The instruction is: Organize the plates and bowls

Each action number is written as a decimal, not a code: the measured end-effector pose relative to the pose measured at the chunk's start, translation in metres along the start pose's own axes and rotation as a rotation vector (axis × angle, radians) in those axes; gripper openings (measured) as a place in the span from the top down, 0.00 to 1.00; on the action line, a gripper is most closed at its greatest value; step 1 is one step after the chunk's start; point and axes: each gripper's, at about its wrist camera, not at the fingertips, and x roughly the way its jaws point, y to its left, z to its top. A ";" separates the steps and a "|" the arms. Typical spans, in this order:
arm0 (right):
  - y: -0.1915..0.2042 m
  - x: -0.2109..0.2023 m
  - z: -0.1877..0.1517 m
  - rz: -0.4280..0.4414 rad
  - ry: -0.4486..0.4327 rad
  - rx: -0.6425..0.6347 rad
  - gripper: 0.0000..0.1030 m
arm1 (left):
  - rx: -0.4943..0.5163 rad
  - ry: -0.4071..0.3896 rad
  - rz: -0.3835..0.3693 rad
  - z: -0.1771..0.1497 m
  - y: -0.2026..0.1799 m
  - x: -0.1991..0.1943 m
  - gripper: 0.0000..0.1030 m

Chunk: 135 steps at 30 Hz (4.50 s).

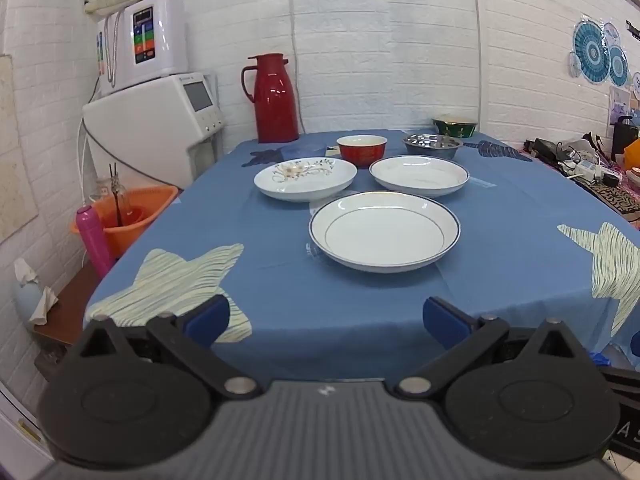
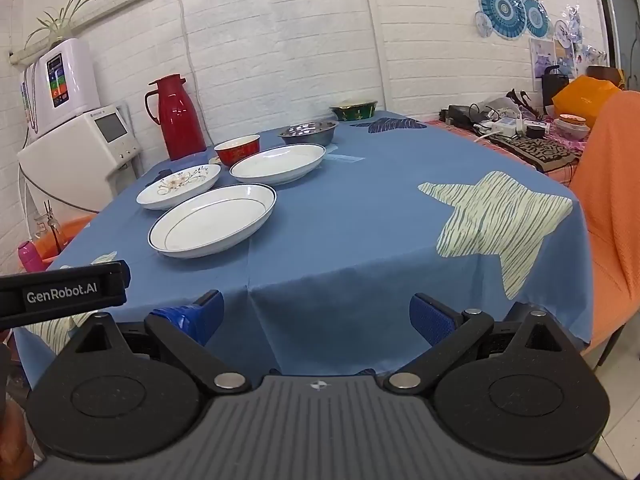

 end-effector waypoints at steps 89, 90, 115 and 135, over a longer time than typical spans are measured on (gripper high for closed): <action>0.002 0.072 0.044 0.088 0.118 -0.039 0.15 | -0.089 0.171 -0.090 0.052 0.049 0.111 0.00; 0.006 0.082 0.054 0.099 0.114 -0.055 0.15 | -0.107 0.178 -0.089 0.059 0.056 0.120 0.00; 0.061 0.234 0.098 0.117 0.345 -0.232 0.15 | -0.072 0.369 -0.136 0.077 0.060 0.242 0.01; 0.062 0.240 0.104 0.211 0.399 -0.309 0.14 | -0.034 0.370 -0.221 0.084 0.050 0.244 0.19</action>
